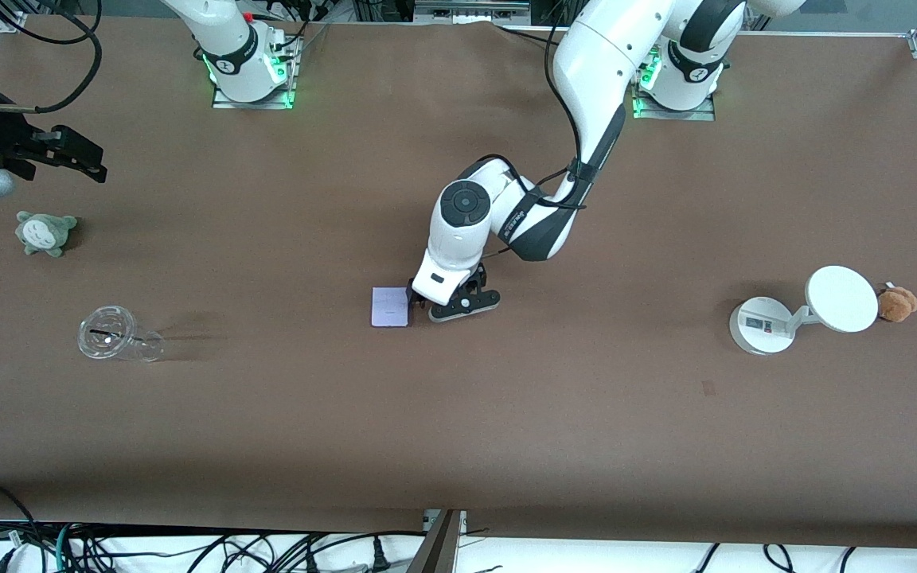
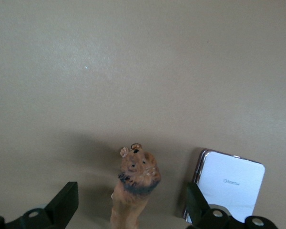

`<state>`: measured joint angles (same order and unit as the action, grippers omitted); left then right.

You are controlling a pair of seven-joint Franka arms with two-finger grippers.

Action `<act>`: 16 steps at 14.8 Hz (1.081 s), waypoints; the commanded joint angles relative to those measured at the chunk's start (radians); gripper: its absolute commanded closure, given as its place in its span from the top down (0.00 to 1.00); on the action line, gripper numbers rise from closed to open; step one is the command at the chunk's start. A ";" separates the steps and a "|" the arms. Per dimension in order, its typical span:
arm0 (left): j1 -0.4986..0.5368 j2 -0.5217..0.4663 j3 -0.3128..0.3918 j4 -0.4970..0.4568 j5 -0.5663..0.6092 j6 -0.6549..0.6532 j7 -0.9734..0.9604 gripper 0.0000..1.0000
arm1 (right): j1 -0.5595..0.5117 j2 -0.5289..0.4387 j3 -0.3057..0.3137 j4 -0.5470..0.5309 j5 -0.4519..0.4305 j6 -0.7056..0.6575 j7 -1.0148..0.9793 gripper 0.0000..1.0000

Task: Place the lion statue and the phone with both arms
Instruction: 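Reach the left gripper down to the brown lion statue, then close the left gripper on the lion statue and lift it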

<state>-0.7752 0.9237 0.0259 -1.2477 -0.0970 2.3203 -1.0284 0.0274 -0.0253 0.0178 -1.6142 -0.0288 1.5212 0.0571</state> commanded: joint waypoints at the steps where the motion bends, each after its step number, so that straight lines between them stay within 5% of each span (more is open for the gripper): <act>1: -0.018 0.026 0.020 0.037 0.000 0.004 -0.009 1.00 | -0.007 0.001 0.004 0.011 0.015 -0.013 -0.014 1.00; 4: -0.018 0.030 0.020 0.037 0.000 0.004 -0.004 1.00 | -0.007 0.001 0.004 0.011 0.015 -0.013 -0.016 1.00; 5: -0.018 0.030 0.019 0.037 0.000 0.004 0.001 0.89 | -0.007 0.001 0.004 0.010 0.015 -0.013 -0.017 1.00; 10: -0.010 0.032 0.017 0.036 -0.004 0.002 0.092 0.01 | -0.006 0.001 0.005 0.010 0.015 -0.018 -0.016 1.00; 16: 0.056 -0.017 0.017 0.022 0.003 -0.019 0.218 0.00 | -0.006 0.010 0.005 0.010 0.015 -0.019 -0.017 1.00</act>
<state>-0.7651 0.9366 0.0423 -1.2309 -0.0969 2.3243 -0.8923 0.0275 -0.0165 0.0182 -1.6144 -0.0287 1.5166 0.0568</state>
